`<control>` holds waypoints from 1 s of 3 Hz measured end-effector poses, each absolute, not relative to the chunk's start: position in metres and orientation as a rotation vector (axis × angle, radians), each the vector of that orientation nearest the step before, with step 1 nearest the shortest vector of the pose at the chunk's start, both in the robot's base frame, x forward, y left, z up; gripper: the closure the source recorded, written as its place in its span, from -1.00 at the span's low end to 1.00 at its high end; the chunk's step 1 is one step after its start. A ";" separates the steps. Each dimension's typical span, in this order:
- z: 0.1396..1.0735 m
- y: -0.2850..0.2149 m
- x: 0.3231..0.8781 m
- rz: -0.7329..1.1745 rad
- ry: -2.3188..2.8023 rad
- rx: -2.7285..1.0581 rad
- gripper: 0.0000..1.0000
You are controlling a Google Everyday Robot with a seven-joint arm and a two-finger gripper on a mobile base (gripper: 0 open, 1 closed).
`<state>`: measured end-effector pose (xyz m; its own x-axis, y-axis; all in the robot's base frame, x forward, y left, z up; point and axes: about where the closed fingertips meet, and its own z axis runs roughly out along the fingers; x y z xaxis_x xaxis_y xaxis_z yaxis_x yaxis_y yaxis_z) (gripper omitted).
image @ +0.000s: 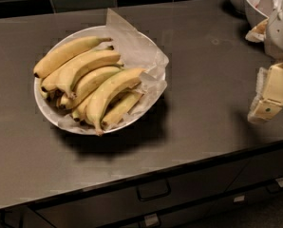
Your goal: Pick banana from white bowl
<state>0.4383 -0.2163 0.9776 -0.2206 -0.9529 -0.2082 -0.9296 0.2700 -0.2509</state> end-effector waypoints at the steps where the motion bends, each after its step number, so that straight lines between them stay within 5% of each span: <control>1: 0.979 -0.215 0.439 -0.106 2.223 -1.722 -1.00; 3: 1.001 -0.173 0.451 -0.105 2.079 -1.839 -1.00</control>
Offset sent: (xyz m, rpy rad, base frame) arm 0.0110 0.0421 0.0181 0.0133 -0.0287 0.1293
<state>0.4508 -0.1730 1.0009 -0.0864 -0.9722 -0.2178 -0.9453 0.1491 -0.2903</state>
